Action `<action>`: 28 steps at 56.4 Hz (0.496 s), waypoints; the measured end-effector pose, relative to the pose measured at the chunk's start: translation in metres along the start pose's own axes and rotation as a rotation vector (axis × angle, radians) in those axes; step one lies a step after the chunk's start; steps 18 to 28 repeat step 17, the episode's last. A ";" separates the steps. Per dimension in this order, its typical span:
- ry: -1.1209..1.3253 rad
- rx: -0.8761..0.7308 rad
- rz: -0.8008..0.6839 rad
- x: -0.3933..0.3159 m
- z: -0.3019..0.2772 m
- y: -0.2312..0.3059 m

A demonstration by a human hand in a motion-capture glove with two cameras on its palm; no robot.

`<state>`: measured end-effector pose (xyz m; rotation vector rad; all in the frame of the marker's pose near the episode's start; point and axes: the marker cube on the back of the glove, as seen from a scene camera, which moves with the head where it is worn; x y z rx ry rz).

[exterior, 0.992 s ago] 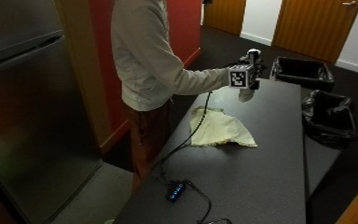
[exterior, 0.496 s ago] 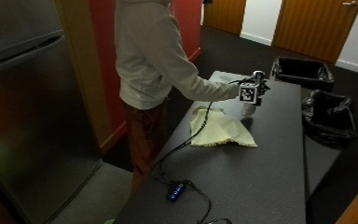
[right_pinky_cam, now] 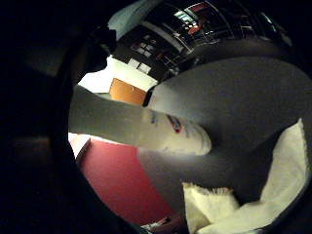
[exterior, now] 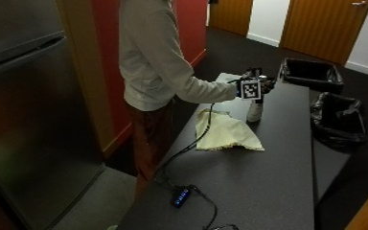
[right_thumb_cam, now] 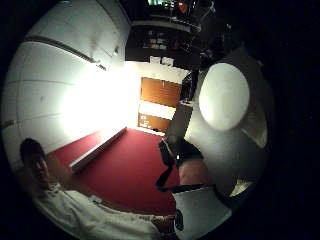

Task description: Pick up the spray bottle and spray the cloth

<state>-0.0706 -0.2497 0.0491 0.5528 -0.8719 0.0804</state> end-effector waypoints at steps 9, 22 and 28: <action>-0.058 -0.009 -0.025 -0.023 -0.038 0.007; -0.133 -0.179 -0.045 -0.039 -0.072 0.043; -0.133 -0.179 -0.045 -0.039 -0.072 0.043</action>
